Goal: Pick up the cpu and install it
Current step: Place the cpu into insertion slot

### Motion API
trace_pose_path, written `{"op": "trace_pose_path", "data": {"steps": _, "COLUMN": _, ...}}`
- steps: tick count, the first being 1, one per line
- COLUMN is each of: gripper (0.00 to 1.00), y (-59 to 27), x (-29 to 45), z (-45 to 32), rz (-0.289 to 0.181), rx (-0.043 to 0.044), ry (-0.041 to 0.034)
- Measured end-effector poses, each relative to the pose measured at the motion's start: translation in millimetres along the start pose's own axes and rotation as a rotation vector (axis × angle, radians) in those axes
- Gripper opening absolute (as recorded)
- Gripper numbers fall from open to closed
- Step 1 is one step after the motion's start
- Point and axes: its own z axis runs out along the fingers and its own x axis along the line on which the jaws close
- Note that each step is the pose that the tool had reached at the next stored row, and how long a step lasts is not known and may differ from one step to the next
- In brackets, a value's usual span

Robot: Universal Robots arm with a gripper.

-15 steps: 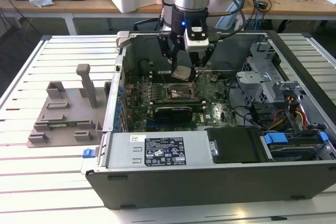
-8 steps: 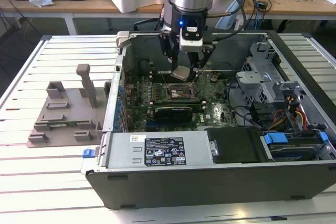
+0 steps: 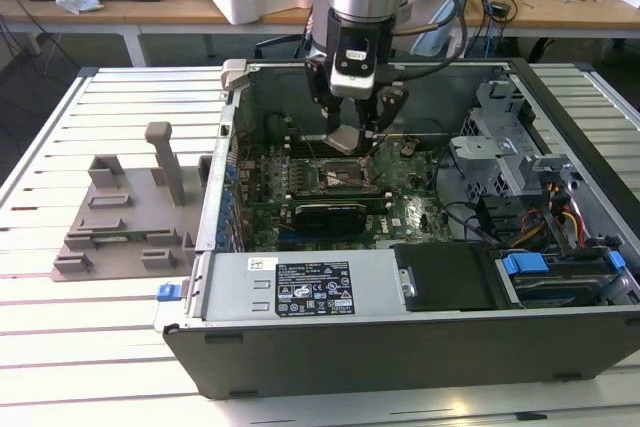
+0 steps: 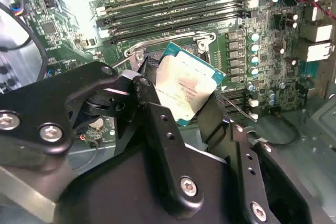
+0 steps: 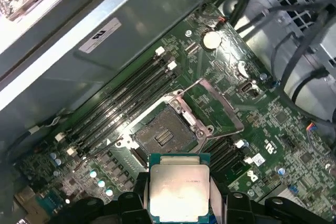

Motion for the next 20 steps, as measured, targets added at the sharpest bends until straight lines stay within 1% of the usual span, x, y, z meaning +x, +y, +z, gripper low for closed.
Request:
{"op": "trace_pose_path", "data": {"steps": 1, "gripper": 0.55, "y": 0.0, "x": 0.0, "z": 0.0, "rz": 0.025, "rx": 0.0010, "ry": 0.0001}}
{"op": "trace_pose_path", "data": {"steps": 3, "gripper": 0.55, "y": 0.0, "x": 0.0, "z": 0.0, "rz": 0.056, "rx": 0.0022, "ry": 0.0003}}
{"op": "trace_pose_path", "data": {"steps": 6, "gripper": 0.55, "y": 0.0, "x": -0.1, "z": 0.1, "rz": 0.123, "rx": 0.0044, "ry": 0.0011}}
{"op": "trace_pose_path", "data": {"steps": 10, "gripper": 0.55, "y": 0.1, "x": -0.2, "z": 0.2, "rz": 0.169, "rx": 0.0064, "ry": 0.0011}}
{"op": "trace_pose_path", "data": {"steps": 12, "gripper": 0.55, "y": 0.2, "x": -0.3, "z": 0.2, "rz": 0.204, "rx": 0.0081, "ry": 0.0010}}
{"op": "trace_pose_path", "data": {"steps": 14, "gripper": 0.55, "y": 0.3, "x": -0.3, "z": 0.2, "rz": 0.226, "rx": 0.0089, "ry": 0.0010}}
{"op": "trace_pose_path", "data": {"steps": 17, "gripper": 0.55, "y": 0.3, "x": -0.4, "z": 0.3, "rz": 0.284, "rx": 0.0111, "ry": 0.0016}}
{"op": "trace_pose_path", "data": {"steps": 20, "gripper": 0.55, "y": 0.4, "x": -0.4, "z": 0.3, "rz": 0.317, "rx": 0.0120, "ry": 0.0022}}
